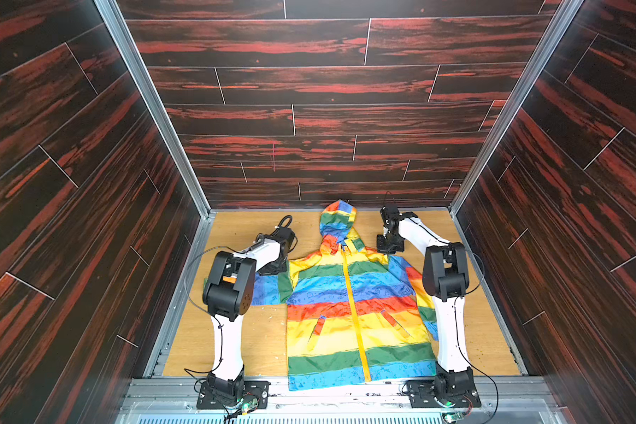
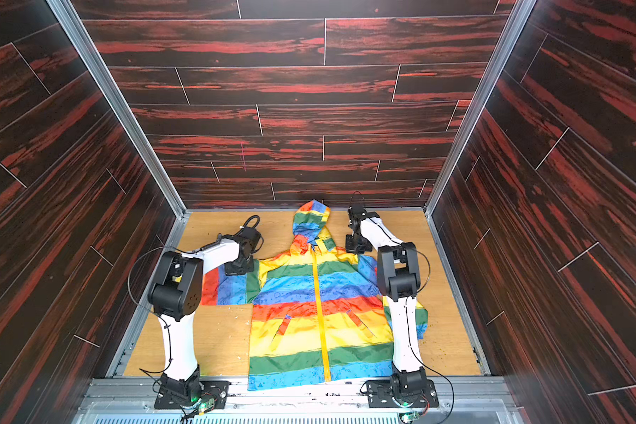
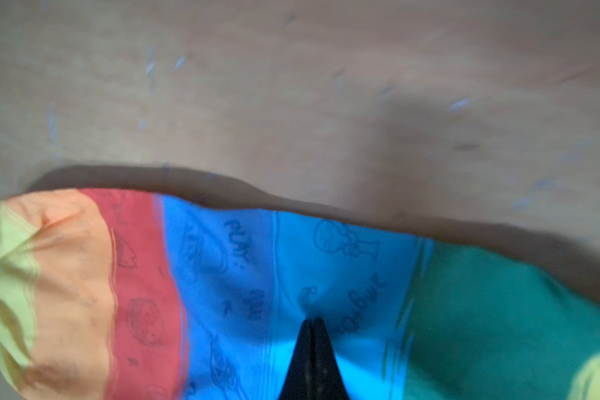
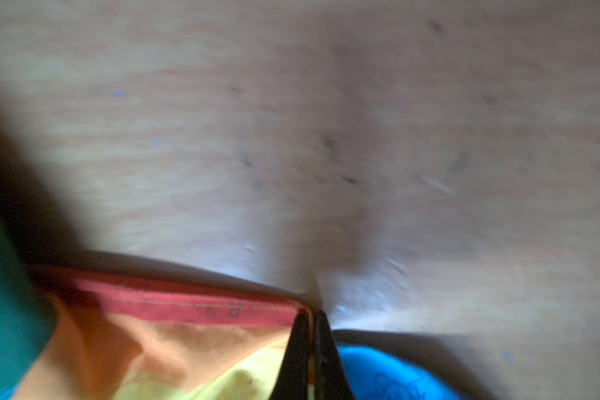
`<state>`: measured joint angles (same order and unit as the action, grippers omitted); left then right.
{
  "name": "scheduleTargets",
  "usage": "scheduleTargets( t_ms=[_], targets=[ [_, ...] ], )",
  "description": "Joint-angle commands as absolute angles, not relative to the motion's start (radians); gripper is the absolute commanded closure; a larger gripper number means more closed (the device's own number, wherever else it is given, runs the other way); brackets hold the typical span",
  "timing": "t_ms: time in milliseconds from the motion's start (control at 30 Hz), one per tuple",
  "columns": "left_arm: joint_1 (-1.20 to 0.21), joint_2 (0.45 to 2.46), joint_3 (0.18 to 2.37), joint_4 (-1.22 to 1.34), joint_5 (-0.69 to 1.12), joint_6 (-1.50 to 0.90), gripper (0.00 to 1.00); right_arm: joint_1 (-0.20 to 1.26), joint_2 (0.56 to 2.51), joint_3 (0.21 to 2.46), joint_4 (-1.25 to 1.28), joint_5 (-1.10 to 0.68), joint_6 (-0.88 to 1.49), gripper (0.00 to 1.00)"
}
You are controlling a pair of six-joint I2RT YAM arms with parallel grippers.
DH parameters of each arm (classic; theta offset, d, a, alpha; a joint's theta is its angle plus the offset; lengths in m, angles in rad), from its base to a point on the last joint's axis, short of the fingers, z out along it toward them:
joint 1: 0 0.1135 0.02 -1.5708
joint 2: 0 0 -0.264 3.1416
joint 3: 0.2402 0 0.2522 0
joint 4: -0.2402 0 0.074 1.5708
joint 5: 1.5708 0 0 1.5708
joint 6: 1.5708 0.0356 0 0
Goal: Unzip the jacket
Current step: Flatten out the jacket at the center of the board.
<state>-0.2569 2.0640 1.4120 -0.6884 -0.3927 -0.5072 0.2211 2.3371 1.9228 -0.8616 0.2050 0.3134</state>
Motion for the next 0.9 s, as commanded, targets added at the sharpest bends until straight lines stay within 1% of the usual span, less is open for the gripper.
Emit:
scheduleTargets(
  t_ms=[0, 167, 300, 333, 367, 400, 433, 467, 500, 567, 633, 700, 733, 867],
  targets=[
    [-0.235, 2.008, 1.372, -0.723, -0.381, -0.529, 1.0, 0.17, 2.246, 1.813, -0.884, 0.28, 0.416, 1.0],
    [-0.235, 1.998, 1.369, -0.73, -0.398, -0.535, 1.0, 0.112, 2.102, 1.633, -0.812, 0.287, 0.49, 1.0],
    [-0.223, 1.994, 1.371, -0.729, -0.398, -0.546, 1.0, 0.098, 2.075, 1.608, -0.786, 0.257, 0.463, 1.0],
    [-0.222, 1.994, 1.376, -0.725, -0.391, -0.542, 0.95, 0.099, 2.074, 1.605, -0.762, 0.217, 0.443, 1.0],
    [-0.222, 1.993, 1.384, -0.724, -0.384, -0.54, 0.8, 0.1, 2.074, 1.6, -0.741, 0.179, 0.427, 0.98],
    [-0.222, 1.989, 1.394, -0.724, -0.38, -0.539, 0.68, 0.098, 2.074, 1.601, -0.724, 0.139, 0.414, 0.89],
    [-0.222, 1.977, 1.404, -0.723, -0.375, -0.537, 0.53, 0.1, 2.078, 1.611, -0.71, 0.093, 0.398, 0.8],
    [-0.222, 1.963, 1.422, -0.72, -0.372, -0.535, 0.44, 0.1, 2.08, 1.627, -0.705, 0.064, 0.391, 0.75],
    [-0.222, 1.95, 1.442, -0.717, -0.368, -0.53, 0.39, 0.1, 2.078, 1.639, -0.704, 0.054, 0.389, 0.69],
    [-0.222, 1.922, 1.498, -0.692, -0.335, -0.498, 0.36, 0.1, 2.06, 1.664, -0.702, 0.08, 0.403, 0.56],
    [-0.226, 1.912, 1.547, -0.618, -0.211, -0.428, 0.34, 0.1, 2.023, 1.668, -0.688, 0.137, 0.44, 0.47],
    [-0.25, 1.942, 1.613, -0.524, -0.072, -0.392, 0.34, 0.098, 1.986, 1.653, -0.661, 0.133, 0.48, 0.46],
    [-0.277, 1.975, 1.665, -0.502, -0.026, -0.37, 0.34, 0.099, 1.971, 1.641, -0.637, 0.088, 0.493, 0.46],
    [-0.41, 2.201, 1.974, -0.528, 0.011, -0.281, 0.34, 0.113, 1.975, 1.598, -0.531, -0.198, 0.509, 0.5]
  ],
)
